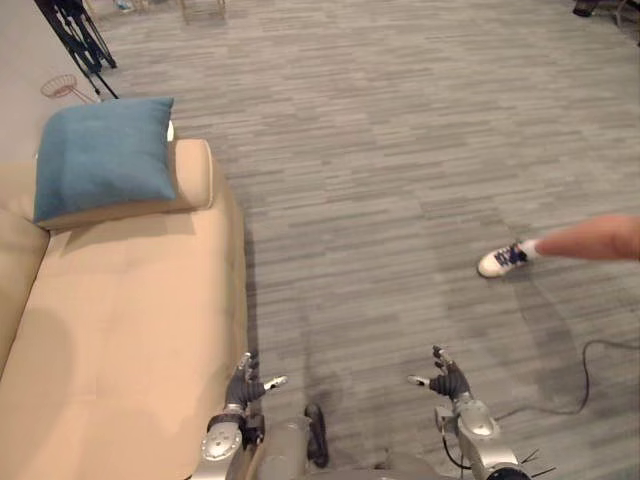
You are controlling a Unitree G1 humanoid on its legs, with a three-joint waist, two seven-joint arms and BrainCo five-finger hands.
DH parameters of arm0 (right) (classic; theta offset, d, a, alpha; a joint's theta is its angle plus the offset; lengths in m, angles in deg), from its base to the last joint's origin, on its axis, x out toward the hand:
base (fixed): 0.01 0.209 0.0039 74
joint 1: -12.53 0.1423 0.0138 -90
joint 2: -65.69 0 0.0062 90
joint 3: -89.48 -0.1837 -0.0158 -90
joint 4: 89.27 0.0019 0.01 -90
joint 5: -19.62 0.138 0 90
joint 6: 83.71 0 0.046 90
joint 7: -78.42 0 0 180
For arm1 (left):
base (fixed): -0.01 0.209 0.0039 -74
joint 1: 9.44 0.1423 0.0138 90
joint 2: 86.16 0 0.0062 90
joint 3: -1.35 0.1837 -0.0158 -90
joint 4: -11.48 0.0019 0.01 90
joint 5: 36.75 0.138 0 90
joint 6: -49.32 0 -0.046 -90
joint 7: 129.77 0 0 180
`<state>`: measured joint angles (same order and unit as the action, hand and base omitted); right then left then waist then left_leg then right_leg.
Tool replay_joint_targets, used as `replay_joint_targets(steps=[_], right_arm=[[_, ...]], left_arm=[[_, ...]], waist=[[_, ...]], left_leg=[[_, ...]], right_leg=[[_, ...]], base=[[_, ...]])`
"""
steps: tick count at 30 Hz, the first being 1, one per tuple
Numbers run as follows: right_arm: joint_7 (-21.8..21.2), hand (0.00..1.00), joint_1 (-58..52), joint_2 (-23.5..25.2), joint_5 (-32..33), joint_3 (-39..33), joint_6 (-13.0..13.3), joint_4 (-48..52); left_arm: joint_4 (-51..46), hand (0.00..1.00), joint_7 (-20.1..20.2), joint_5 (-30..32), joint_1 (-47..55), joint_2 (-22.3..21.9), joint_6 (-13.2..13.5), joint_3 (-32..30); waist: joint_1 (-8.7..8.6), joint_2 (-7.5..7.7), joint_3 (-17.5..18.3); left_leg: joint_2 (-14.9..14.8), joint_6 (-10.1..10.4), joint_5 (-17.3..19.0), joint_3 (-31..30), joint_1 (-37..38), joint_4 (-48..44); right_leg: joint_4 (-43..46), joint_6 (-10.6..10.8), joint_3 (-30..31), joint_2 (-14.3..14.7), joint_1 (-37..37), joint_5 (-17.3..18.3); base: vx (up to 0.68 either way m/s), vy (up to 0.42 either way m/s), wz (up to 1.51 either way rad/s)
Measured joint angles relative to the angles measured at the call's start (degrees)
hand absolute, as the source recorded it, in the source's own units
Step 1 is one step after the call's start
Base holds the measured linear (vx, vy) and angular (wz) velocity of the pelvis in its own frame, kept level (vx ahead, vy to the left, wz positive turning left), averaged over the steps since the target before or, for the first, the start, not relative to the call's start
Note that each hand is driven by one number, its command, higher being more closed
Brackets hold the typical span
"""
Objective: Pick up cushions and gather them together orderly.
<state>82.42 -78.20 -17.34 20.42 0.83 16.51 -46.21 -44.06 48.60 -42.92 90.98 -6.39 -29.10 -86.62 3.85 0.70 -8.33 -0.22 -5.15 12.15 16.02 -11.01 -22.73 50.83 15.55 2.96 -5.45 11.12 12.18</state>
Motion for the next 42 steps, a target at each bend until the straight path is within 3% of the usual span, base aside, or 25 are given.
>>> replay_joint_targets(steps=[1,2,4,6,8,10,11,13,14,15,16,17,19,22,24,25,26,28,29,31,33,35,38,40,42], right_arm=[[-0.44,0.0,-0.65,0.35,-0.91,0.02,-0.11,0.07],[-0.5,0.0,-0.97,0.45,-1.23,0.05,-0.09,0.15],[-0.55,0.0,-0.54,0.48,-1.28,0.04,-0.02,0.4],[-0.57,0.0,0.11,-0.49,-1.27,0.04,-0.04,0.34],[-0.53,0.0,0.49,-2.13,-1.26,-0.86,-0.11,0.33],[-0.43,0.0,-0.75,-1.65,-1.29,-1.52,-0.56,0.44],[-0.43,0.0,-1.75,-1.28,-1.27,-1.51,-0.58,0.62],[-0.44,0.0,-2.22,-2.08,-1.25,-2.11,-1.0,1.47],[-0.44,0.0,-2.2,-2.07,-1.2,-2.09,-0.96,1.99],[-0.51,0.0,-2.16,-2.2,-1.1,-2.0,-0.93,2.92],[-0.38,0.0,-1.75,-1.96,-0.69,-2.04,-0.66,2.97],[-0.34,0.0,-1.74,-1.77,-0.53,-2.07,-0.55,2.98],[-0.26,0.0,-1.84,-1.41,0.14,-2.83,-0.21,3.0],[-0.19,0.0,-0.76,-1.65,0.88,-5.32,0.04,2.96],[0.13,0.0,-1.07,-2.26,0.91,-6.82,0.05,2.79],[0.47,0.0,-1.7,-2.61,0.92,-6.97,-0.08,2.08],[0.75,0.0,-1.73,-2.22,0.9,-6.56,-0.16,1.84],[0.77,0.0,-1.72,-1.91,0.87,-5.57,-0.07,1.57],[0.76,0.0,-1.42,-1.92,0.78,-5.6,-0.13,0.41],[0.75,0.0,-1.38,-1.26,0.53,-5.53,-0.17,0.33],[0.75,0.0,-1.94,-0.67,0.14,-5.48,-0.17,0.28],[0.72,0.0,-1.8,-0.77,0.13,-5.28,-0.15,-0.01],[0.67,0.0,-0.05,-1.55,0.38,-4.75,0.27,-0.4],[0.73,0.0,-1.4,-2.46,1.14,-5.32,0.52,-1.08],[0.79,0.0,-3.9,-2.03,1.41,-6.15,0.43,-1.06]], left_arm=[[-0.02,0.0,-0.06,-0.02,0.72,0.59,-0.04,0.13],[-0.13,0.0,-0.48,-0.32,1.14,0.86,-0.01,0.19],[-0.1,0.0,-1.05,-1.03,0.49,1.47,0.01,0.11],[-0.03,0.0,-1.04,-1.05,-0.83,1.61,0.0,0.12],[0.01,0.0,-1.1,-1.15,-2.12,1.25,0.03,0.1],[1.58,0.0,-1.46,-1.05,-2.47,1.85,0.1,0.01],[2.01,0.0,-1.59,-1.0,-2.31,2.48,0.08,-0.04],[3.34,0.0,-2.1,-0.93,-2.46,0.12,0.01,-0.09],[3.35,0.0,-2.13,-0.93,-2.67,-0.26,-0.01,0.05],[3.38,0.0,-2.08,-0.92,-2.74,-1.32,-0.02,-0.07],[3.35,0.0,-1.92,-0.91,-3.01,-1.8,0.03,-0.1],[3.36,0.0,-1.83,-0.92,-3.05,-1.76,0.03,-0.16],[3.09,0.0,-1.4,-0.95,-2.71,-1.68,0.11,-0.44],[2.5,0.0,-1.05,-0.93,-2.62,-2.01,0.1,-0.48],[2.08,0.0,-1.04,-0.93,-2.02,-2.76,0.12,-0.47],[2.2,0.0,-1.03,-0.93,-0.66,-3.11,0.06,-0.6],[1.99,0.0,-1.03,-0.92,-0.19,-2.86,0.11,-0.91],[2.33,0.0,-0.88,-0.93,-0.12,-3.02,0.03,-2.43],[4.15,0.0,-0.95,-1.0,-0.05,-3.16,0.06,-2.97],[6.65,0.0,-0.95,-1.03,1.0,-2.08,-0.11,-3.18],[7.73,0.0,-1.01,-1.05,2.89,-0.76,-0.37,-4.58],[8.79,0.0,-1.16,-1.18,3.91,-0.11,-0.44,-5.58],[9.84,0.0,-1.21,-2.15,3.2,-0.05,-0.44,-8.44],[10.83,0.0,-1.41,-2.15,0.45,-0.01,-0.42,-9.04],[10.81,0.0,-1.78,-2.14,-1.5,-0.12,-0.21,-9.06]], waist=[[0.06,-0.01,0.02],[0.29,-0.87,0.16],[0.09,-1.35,0.47],[-0.31,-2.75,-0.13],[-1.24,-5.14,-1.26],[-1.68,-3.48,-0.8],[-2.04,-2.11,-0.26],[-3.12,-5.12,0.6],[-3.13,-5.13,0.54],[-2.83,-5.44,0.28],[-2.45,-6.03,-0.6],[-2.43,-5.87,-0.92],[-0.98,-3.98,-1.78],[0.45,-3.98,-2.2],[0.39,-5.05,-2.37],[0.64,-5.84,-2.04],[0.67,-5.37,-1.46],[0.51,-3.47,-1.15],[1.14,-3.19,-1.25],[1.45,-2.41,-1.49],[0.23,-1.16,-1.37],[0.26,-1.49,-0.92],[0.2,-2.63,-1.18],[0.02,-3.09,-1.46],[0.11,-1.67,-1.1]], left_leg=[[1.16,-0.64,1.3,-0.49,4.33,0.95],[2.03,-0.65,2.55,-1.05,8.37,3.09],[2.32,-0.7,3.47,-3.16,11.56,5.43],[1.57,-0.49,3.55,-5.93,15.28,8.62],[-0.27,1.59,4.48,-8.66,18.86,10.91],[-0.52,6.85,7.59,-11.07,22.83,9.63],[-0.08,8.07,8.34,-11.76,23.63,8.24],[-4.24,11.82,6.1,-12.48,19.28,-4.85],[-4.9,11.56,3.65,-11.81,17.4,-9.3],[-7.33,10.49,-3.57,-9.31,13.08,-19.49],[-12.98,8.01,-2.13,-4.66,9.24,-30.74],[-14.27,6.6,-0.89,-2.92,8.22,-33.61],[-14.42,5.89,2.83,1.17,3.45,-33.82],[-11.44,6.03,3.31,1.11,-3.35,-20.07],[-9.18,9.95,-0.2,1.13,-4.37,-3.7],[-8.29,4.54,-6.31,1.8,-3.15,1.18],[-6.99,4.13,-5.66,1.98,-2.49,1.32],[-4.57,1.41,-1.1,1.27,-2.92,-1.32],[-3.7,1.08,1.63,1.13,-1.51,-2.82],[-1.96,-0.1,3.57,0.3,2.66,-2.81],[-0.17,-1.12,5.74,-1.96,7.49,-2.98],[0.43,-1.27,5.83,-3.66,10.29,-1.71],[-0.28,-1.15,5.78,-10.63,13.35,2.13],[-0.57,0.42,6.15,-18.46,14.02,3.09],[0.4,2.93,7.55,-25.64,14.22,2.27]], right_leg=[[7.04,-1.95,-4.86,-3.44,1.79,0.79],[7.3,-6.68,-11.32,-7.11,3.35,2.92],[2.23,-10.21,-17.06,-8.71,6.09,5.15],[-8.24,-10.63,-18.81,-6.8,8.72,5.08],[-23.78,-10.65,-17.89,-2.72,10.82,-0.24],[-38.18,-12.84,-12.3,0.53,11.33,-14.99],[-37.45,-15.44,-11.82,0.24,11.26,-18.43],[-29.5,-17.63,-14.39,1.47,11.48,-15.55],[-29.8,-17.59,-14.82,1.62,10.47,-14.0],[-32.21,-17.5,-15.06,2.74,7.03,-12.09],[-36.51,-18.24,-15.24,4.93,1.27,-11.61],[-38.14,-18.45,-15.11,5.53,-1.24,-11.47],[-43.85,-18.39,-13.24,5.12,-9.54,-10.98],[-46.41,-16.62,-11.55,3.74,-12.59,-9.64],[-46.9,-14.39,-12.0,2.74,-14.8,-7.74],[-46.46,-12.77,-11.84,2.61,-16.56,-5.53],[-45.9,-12.04,-12.0,1.32,-17.01,-4.54],[-40.11,-9.94,-12.5,-1.53,-16.32,-0.25],[-28.49,-8.06,-12.09,-3.59,-12.81,1.58],[-8.15,-4.94,-10.68,-6.79,-5.84,-1.19],[3.89,-6.96,-11.82,-9.31,-2.51,0.71],[1.18,-8.61,-14.46,-9.31,-0.63,3.16],[-17.45,-9.67,-13.08,-2.95,3.11,3.39],[-34.87,-8.27,-2.35,1.79,4.59,-3.72],[-42.9,-7.29,5.88,1.8,4.08,-10.19]], base=[[0.7,0.165,0.33],[0.71,0.145,0.26],[0.57,0.076,0.47],[0.56,0.006,0.68],[0.57,-0.038,0.7],[0.77,-0.178,0.83],[0.7,-0.233,0.82],[0.54,-0.166,0.54],[0.74,-0.246,0.19],[0.72,-0.268,0.0],[0.72,-0.257,-0.09],[0.56,-0.151,-0.2],[0.54,-0.077,-0.34],[0.38,0.066,-0.31],[0.35,0.17,-0.09],[0.29,0.166,0.05],[0.48,0.264,0.22],[0.48,0.231,0.35],[0.34,0.173,0.22],[0.42,0.202,0.28],[0.51,0.102,0.74],[0.44,0.017,0.69],[0.38,-0.044,0.94],[0.44,-0.167,1.7],[0.45,-0.316,2.09]])
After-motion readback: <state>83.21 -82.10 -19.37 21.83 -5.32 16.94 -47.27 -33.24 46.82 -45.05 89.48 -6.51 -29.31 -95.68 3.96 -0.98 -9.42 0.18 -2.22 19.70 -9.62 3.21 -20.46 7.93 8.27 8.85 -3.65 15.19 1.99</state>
